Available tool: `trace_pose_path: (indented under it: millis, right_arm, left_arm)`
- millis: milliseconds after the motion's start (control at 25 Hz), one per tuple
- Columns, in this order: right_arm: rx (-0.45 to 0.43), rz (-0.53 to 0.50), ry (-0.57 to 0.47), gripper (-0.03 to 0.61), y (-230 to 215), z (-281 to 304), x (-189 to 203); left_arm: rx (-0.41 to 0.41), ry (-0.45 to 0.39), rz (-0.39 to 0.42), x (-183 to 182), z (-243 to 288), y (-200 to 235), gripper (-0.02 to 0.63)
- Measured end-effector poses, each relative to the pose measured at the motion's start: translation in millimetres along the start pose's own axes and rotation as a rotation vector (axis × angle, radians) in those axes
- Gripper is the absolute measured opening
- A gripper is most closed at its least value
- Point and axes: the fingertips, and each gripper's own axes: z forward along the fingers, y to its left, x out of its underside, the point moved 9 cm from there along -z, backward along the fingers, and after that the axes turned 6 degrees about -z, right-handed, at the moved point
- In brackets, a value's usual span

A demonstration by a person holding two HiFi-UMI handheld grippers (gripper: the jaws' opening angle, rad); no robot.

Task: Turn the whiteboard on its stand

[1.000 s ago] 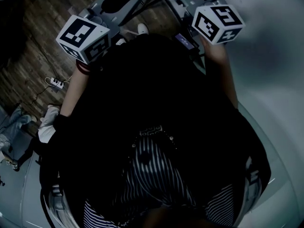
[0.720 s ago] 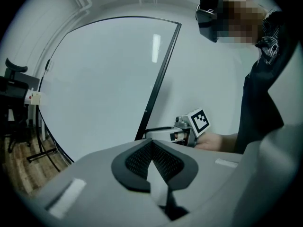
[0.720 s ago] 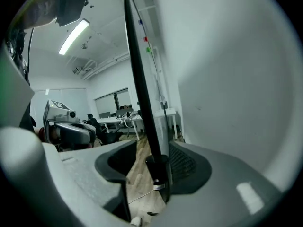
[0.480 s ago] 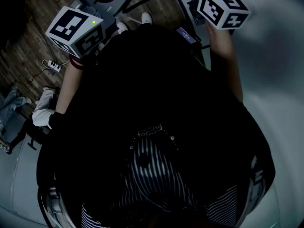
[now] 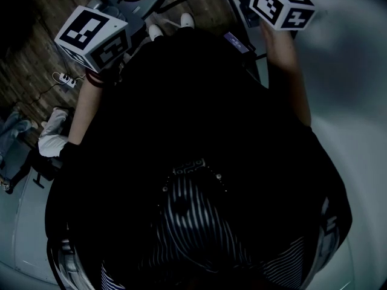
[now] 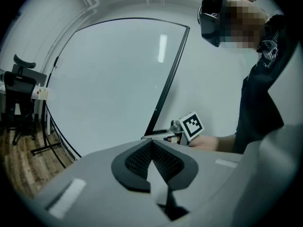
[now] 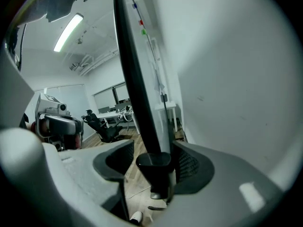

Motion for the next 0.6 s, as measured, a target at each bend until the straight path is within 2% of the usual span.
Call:
trace_pose_path:
  millis: [400,520,600]
  right_arm:
    - [0.05,-0.071,0.055,0.236,-7.2,15.4,26.2]
    - [0.082,-0.109,0.076,0.173,-7.3,24.3,37.6]
    - [0.061,-0.117,0.086,0.169,-1.6,27.5,43.9]
  left_arm:
    - [-0.016,0.0,-0.006,15.0,0.4,8.7,0.003]
    - [-0.022,-0.008,-0.009,22.9,-4.8,15.9,0.003]
    - [-0.029,-0.017,-0.018,28.9,-13.8,19.0,0.003]
